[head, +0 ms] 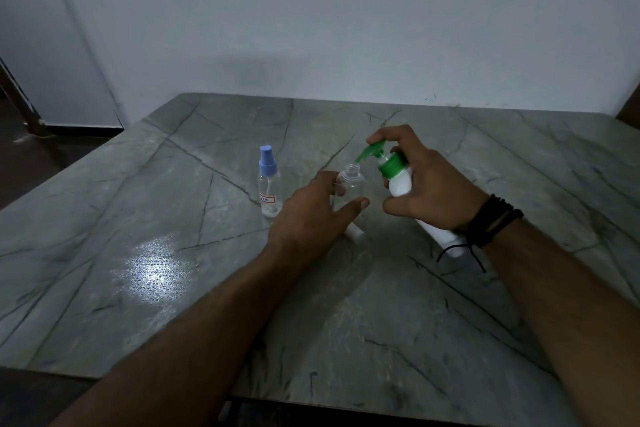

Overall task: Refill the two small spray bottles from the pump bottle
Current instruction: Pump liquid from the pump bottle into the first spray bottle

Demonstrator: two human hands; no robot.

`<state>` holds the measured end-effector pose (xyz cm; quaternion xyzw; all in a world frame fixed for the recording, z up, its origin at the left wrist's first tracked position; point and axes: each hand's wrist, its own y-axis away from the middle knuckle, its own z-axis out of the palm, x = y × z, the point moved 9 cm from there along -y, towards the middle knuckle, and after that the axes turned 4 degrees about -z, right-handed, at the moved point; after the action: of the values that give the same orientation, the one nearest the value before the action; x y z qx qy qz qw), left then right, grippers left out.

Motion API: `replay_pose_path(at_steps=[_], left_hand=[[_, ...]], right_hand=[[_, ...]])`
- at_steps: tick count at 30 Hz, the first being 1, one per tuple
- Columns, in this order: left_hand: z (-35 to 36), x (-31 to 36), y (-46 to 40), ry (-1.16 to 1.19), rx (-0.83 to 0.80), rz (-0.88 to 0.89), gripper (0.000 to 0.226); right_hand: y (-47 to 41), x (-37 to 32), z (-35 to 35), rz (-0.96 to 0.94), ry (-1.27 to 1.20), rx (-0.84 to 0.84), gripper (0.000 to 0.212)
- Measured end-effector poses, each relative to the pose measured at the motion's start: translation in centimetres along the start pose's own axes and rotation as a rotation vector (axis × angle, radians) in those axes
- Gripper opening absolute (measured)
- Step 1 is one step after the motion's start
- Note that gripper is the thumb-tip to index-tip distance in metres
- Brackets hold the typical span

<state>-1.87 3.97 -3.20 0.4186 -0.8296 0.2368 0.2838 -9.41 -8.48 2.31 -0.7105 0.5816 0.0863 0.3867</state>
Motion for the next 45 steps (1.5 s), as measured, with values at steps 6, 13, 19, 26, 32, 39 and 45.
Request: replay_pose_path(at_steps=[6, 13, 19, 26, 32, 39, 45], left_hand=[[0.08, -0.01, -0.07, -0.008, -0.006, 0.004, 0.053], [0.00, 0.08, 0.01, -0.007, -0.009, -0.001, 0.050], [-0.04, 0.09, 0.05, -0.008, 0.000, 0.001, 0.051], [0.07, 0.04, -0.06, -0.008, -0.010, -0.004, 0.051], [0.10, 0.06, -0.12, -0.011, -0.009, -0.002, 0.051], [0.16, -0.11, -0.23, -0.018, -0.008, -0.007, 0.052], [0.13, -0.04, -0.16, -0.020, -0.009, -0.017, 0.051]], right_hand=[[0.20, -0.16, -0.13, -0.022, 0.004, 0.013, 0.085], [0.09, 0.06, -0.43, -0.011, -0.019, 0.039, 0.076], [0.10, -0.63, -0.09, -0.051, 0.009, 0.020, 0.085], [0.06, -0.38, -0.20, -0.042, 0.017, 0.041, 0.077], [-0.03, -0.52, -0.09, -0.054, 0.014, 0.029, 0.081], [-0.03, -0.49, -0.04, -0.046, 0.021, 0.031, 0.079], [-0.08, -0.46, 0.00, -0.040, 0.019, 0.031, 0.077]])
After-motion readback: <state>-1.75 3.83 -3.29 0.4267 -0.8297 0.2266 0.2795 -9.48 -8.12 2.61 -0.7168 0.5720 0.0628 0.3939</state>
